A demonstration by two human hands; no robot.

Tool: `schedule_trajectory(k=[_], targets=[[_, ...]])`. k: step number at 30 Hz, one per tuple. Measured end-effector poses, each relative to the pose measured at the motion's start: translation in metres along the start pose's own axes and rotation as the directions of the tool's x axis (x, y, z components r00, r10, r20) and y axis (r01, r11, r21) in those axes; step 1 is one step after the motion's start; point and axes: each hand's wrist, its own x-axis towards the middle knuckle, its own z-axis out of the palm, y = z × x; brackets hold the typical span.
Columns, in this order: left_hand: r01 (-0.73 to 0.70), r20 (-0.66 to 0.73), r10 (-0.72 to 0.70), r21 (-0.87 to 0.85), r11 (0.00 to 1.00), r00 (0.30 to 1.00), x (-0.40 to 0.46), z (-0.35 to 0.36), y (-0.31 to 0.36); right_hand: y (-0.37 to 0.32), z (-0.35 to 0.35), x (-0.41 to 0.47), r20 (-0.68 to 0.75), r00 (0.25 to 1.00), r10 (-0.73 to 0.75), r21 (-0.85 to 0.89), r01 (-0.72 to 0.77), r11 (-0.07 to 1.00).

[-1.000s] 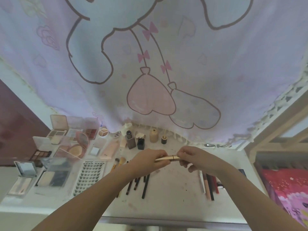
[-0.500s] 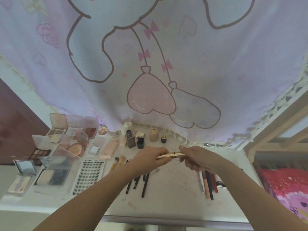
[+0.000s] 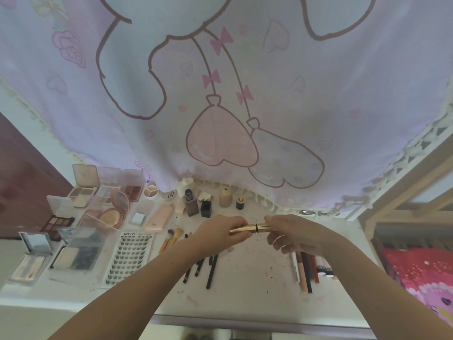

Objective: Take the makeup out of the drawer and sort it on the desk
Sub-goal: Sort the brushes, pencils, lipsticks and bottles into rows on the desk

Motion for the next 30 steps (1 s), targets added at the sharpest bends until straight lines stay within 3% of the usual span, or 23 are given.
schedule_trajectory(k=[3,6,12,16,19,23,27,30], targets=[[-0.013,0.010,0.013,0.013,1.000,1.000,0.0009,-0.0002,0.0019,0.0011,0.0027,0.0029,-0.070,0.997,-0.032,-0.057,0.028,0.998],[0.006,-0.021,-0.006,-0.008,1.000,1.000,0.0021,-0.0030,-0.0004,-0.0003,-0.0002,0.0017,-0.049,0.992,-0.117,0.002,0.118,0.993],[0.001,0.005,-0.001,0.007,1.000,1.000,0.0003,-0.0046,-0.0019,-0.0036,0.0032,0.0023,-0.077,0.996,-0.035,-0.114,0.026,0.993],[0.014,0.002,-0.014,-0.003,1.000,1.000,-0.0012,-0.0037,-0.0038,-0.0012,0.0016,0.0037,-0.039,0.998,-0.053,-0.008,0.052,0.999],[0.006,0.001,-0.006,-0.010,1.000,1.000,-0.0023,-0.0030,-0.0022,0.0000,0.0064,0.0054,-0.075,0.997,-0.004,-0.050,0.000,0.999],[0.025,-0.017,-0.026,-0.054,0.998,1.000,-0.0039,-0.0011,-0.0027,0.0001,0.0058,0.0047,-0.044,0.997,-0.070,-0.035,0.069,0.997],[0.020,-0.020,-0.022,-0.057,0.998,1.000,-0.0038,-0.0007,-0.0019,0.0004,0.0085,0.0048,-0.089,0.996,0.024,-0.057,-0.029,0.998],[0.029,-0.002,-0.029,-0.040,0.999,1.000,-0.0037,0.0019,-0.0034,0.0025,0.0052,0.0043,-0.046,0.999,-0.027,-0.050,0.025,0.998]])
